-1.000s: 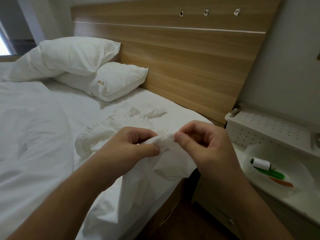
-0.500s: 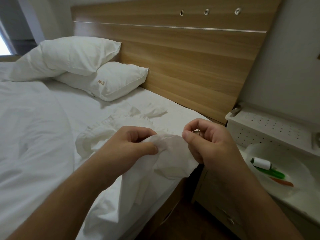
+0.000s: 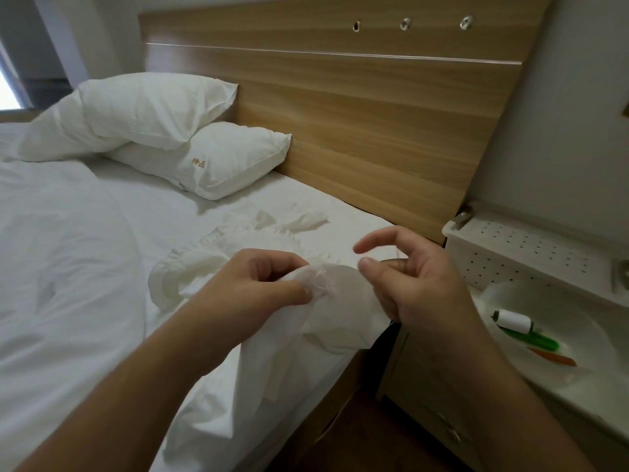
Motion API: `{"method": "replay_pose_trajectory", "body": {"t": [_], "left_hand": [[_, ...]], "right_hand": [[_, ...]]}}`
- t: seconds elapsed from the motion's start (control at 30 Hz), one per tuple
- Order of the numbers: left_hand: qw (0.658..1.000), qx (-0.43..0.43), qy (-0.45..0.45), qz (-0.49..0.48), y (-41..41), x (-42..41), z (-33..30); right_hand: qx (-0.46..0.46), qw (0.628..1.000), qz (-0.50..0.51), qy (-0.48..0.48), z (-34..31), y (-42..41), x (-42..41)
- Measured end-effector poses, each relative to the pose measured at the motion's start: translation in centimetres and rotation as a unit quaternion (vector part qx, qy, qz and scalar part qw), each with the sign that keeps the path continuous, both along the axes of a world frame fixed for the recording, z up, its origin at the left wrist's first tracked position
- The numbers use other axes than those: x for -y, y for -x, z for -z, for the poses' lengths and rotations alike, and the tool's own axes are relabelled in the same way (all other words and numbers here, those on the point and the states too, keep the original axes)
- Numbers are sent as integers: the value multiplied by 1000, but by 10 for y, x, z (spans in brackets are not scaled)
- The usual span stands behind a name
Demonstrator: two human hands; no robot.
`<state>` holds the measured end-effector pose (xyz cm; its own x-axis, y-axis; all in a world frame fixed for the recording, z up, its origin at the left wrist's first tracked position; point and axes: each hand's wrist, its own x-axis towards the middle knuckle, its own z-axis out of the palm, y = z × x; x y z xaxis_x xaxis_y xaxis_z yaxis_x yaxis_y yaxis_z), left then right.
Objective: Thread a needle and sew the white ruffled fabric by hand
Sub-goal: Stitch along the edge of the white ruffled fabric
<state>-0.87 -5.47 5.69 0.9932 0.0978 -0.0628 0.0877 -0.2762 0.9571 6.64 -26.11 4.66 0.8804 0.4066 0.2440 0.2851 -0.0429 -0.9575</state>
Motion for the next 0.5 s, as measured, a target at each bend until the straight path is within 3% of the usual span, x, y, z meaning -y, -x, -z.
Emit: {"method": "replay_pose_trajectory", "body": {"t": [0.13,0.3,0.5], "left_hand": [[1000,9,13,-1,0,0,0],[998,16,61,-14,-1,-1,1],[996,17,87,-29,-1,3,2]], "right_hand": [[40,998,-41,33,0,5,-6],[-4,989,-146,4,-6,7,2],[130,985,-38,109,3,20,-13]]}}
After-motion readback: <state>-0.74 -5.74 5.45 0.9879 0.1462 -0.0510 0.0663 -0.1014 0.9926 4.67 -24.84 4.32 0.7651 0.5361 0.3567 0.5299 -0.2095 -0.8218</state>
